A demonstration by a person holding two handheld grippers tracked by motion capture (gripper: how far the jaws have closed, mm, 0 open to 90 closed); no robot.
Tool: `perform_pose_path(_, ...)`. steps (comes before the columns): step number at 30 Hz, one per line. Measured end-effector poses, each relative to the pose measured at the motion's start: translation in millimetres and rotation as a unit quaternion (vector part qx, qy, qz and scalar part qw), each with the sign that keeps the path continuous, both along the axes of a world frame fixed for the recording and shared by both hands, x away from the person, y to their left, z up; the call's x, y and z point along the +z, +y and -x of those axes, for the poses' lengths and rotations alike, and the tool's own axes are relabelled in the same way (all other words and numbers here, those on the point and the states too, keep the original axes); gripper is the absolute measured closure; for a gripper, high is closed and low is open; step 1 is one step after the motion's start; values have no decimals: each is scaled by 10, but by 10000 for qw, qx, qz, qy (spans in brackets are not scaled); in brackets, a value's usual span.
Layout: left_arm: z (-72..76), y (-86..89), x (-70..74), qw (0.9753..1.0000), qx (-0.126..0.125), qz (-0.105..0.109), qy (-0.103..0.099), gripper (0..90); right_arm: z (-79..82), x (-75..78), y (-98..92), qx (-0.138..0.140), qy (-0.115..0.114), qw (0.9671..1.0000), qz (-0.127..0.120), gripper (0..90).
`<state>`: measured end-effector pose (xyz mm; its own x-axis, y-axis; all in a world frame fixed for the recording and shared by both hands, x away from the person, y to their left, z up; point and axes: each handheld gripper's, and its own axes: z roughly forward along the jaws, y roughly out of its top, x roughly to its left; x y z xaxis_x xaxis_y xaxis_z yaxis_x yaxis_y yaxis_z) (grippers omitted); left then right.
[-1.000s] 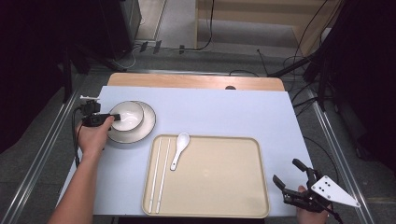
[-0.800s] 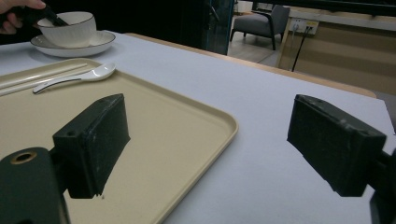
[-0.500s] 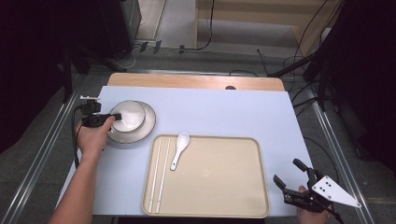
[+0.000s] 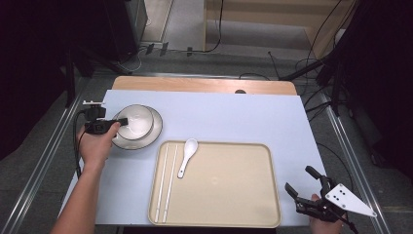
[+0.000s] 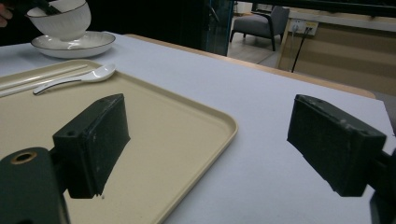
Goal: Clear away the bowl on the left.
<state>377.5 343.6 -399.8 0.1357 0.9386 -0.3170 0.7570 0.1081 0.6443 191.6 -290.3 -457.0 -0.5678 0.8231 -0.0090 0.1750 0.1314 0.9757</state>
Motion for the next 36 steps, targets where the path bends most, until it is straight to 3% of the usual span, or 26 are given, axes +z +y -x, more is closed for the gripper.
perform_pose_path(6,82,-46,11,9998,-78,135,-83,822,0,0,2,3,0,10000,1,131)
perform_pose_path(19,277,-186,69,9991,-338,159,-180,823,5,-4,16,10,23,10000,-10,131)
perform_pose_path(29,467,-338,173,9974,-636,171,-276,824,5,-3,25,26,11,10000,13,130)
perform_pose_path(36,589,-467,133,9960,-836,190,-233,824,6,0,27,32,2,10000,14,131)
